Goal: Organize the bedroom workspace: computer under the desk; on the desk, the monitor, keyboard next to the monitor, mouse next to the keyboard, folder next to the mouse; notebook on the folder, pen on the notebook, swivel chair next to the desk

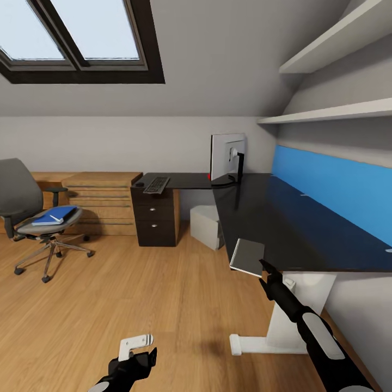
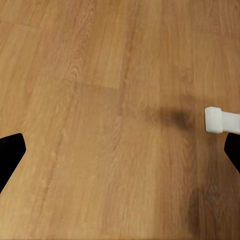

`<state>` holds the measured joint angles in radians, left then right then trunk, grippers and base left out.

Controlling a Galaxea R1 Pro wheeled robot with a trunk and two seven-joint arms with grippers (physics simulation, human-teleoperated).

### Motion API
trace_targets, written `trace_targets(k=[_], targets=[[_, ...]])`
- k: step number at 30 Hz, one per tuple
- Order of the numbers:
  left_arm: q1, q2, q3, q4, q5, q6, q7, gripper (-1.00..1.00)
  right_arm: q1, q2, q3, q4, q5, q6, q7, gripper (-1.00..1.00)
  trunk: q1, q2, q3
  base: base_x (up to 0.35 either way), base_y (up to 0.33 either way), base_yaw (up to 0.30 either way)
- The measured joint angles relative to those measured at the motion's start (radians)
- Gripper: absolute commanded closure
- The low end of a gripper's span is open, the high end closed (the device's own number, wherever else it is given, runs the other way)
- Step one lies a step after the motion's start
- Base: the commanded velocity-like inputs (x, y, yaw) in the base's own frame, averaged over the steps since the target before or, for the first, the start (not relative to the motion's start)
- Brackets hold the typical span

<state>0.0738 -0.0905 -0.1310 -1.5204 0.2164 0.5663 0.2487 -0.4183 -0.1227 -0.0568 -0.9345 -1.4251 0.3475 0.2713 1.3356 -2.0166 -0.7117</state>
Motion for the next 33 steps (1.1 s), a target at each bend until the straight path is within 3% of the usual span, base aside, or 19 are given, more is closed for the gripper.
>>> trace_targets(k=[33], targets=[[0.0, 0.0, -0.001, 0.0, 0.001, 0.0, 0.0, -1.0, 0.0, 0.006, 0.003, 0.022, -0.003, 0.002, -0.002, -1.0, 0.0, 0.0, 0.0, 0.0, 0.0, 0.0]])
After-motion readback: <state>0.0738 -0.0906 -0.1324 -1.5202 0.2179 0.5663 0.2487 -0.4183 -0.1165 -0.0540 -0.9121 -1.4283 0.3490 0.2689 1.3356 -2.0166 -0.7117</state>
